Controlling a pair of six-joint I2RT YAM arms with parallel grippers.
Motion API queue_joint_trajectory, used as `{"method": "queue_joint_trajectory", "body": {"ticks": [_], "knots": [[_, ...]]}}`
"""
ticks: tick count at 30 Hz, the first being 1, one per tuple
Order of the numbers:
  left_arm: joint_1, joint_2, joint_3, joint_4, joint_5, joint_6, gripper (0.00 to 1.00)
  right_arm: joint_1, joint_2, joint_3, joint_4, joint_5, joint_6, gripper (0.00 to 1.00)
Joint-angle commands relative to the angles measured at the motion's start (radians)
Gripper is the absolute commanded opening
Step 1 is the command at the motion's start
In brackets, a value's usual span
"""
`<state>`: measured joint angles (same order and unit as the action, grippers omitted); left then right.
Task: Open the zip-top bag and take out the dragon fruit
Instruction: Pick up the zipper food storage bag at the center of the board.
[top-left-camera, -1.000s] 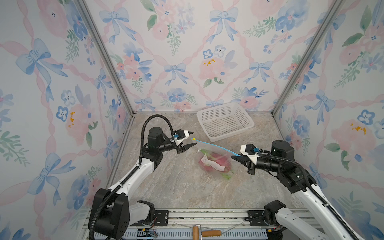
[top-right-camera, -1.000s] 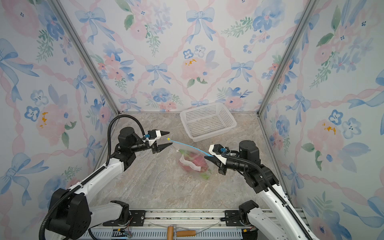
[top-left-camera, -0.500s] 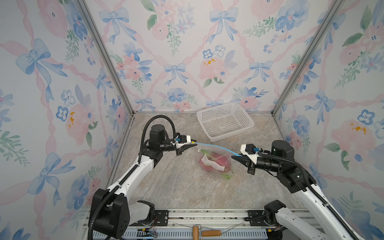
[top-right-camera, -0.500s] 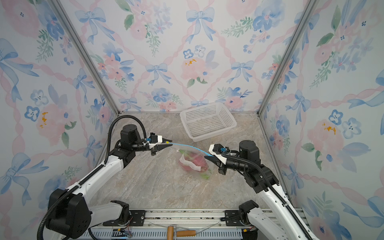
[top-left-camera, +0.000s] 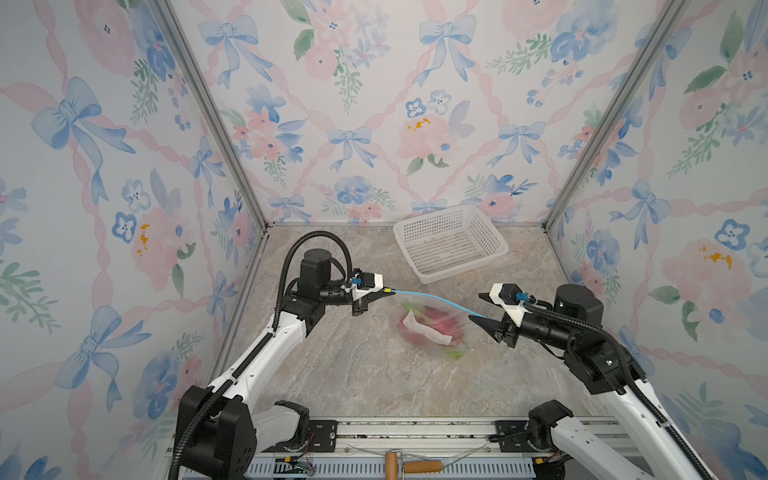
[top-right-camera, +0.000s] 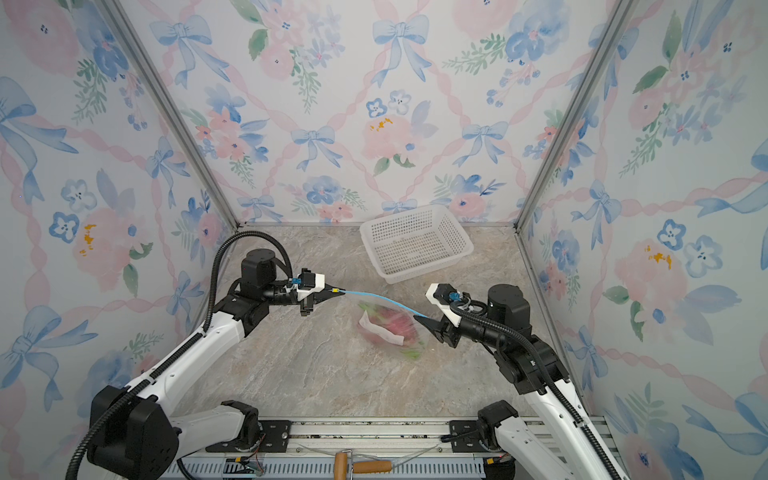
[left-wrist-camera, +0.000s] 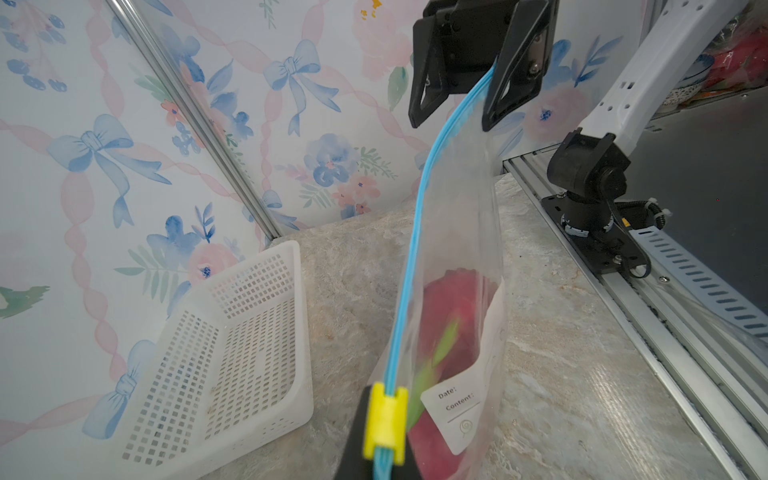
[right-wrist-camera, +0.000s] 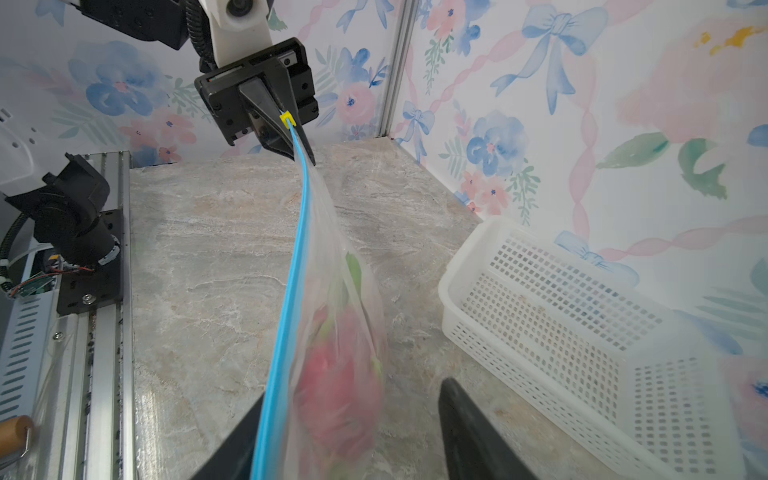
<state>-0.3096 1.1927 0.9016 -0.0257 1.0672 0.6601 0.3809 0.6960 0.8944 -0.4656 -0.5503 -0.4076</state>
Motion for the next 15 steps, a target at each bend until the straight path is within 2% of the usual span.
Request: {"method": "queue_joint_trajectory", "body": {"ticks": [1, 3, 7, 13, 15], "knots": [[-0.038, -0.061, 0.088, -0.096, -0.091, -0.069, 0.00, 0.026, -0.028, 0.111, -0.087, 0.066, -0.036, 0.57], [-0.079, -0.071, 0.140, -0.151, -0.194, -0.145, 0.00, 0.093, 0.001, 0.161, -0.122, 0.070, -0.075, 0.55], [-0.131, -0.077, 0.234, -0.234, -0.312, -0.251, 0.00, 0.217, 0.105, 0.243, -0.132, 0.081, -0.112, 0.55], [-0.156, -0.101, 0.238, -0.300, -0.359, -0.231, 0.00, 0.274, 0.319, 0.354, -0.109, -0.052, -0.140, 0.53], [-0.169, -0.098, 0.230, -0.324, -0.382, -0.223, 0.00, 0.283, 0.371, 0.362, -0.045, -0.075, -0.116, 0.49]]}}
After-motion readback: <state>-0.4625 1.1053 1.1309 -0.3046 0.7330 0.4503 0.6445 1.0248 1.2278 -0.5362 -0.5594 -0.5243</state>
